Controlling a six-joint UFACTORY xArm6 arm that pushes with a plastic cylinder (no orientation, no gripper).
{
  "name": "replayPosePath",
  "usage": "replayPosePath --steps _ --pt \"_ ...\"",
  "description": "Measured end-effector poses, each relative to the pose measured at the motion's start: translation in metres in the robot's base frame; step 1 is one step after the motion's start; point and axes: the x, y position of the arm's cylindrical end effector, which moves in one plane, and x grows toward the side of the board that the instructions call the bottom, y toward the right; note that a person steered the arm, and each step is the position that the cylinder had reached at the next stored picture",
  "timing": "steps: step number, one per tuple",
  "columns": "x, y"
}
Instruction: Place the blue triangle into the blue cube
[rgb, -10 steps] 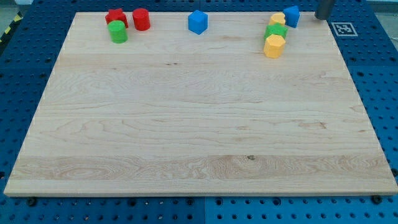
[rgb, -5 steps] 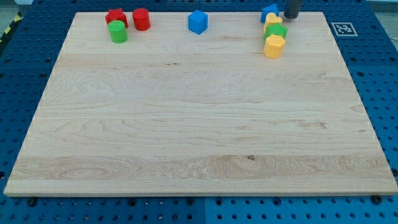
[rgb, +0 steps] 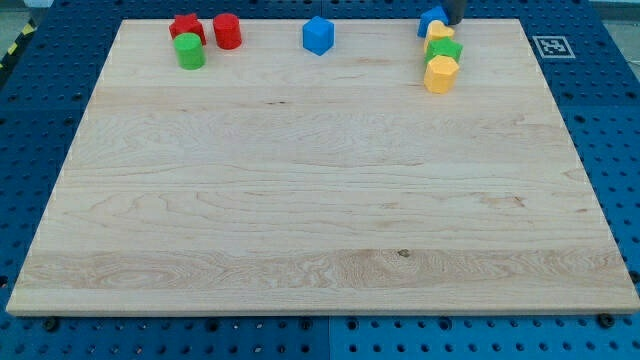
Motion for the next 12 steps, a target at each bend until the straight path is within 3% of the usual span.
replayPosePath --steps 5,7,12 --pt "0.011 -0.030" --pt "0.045 -0.061" --pt "0.047 -0.146"
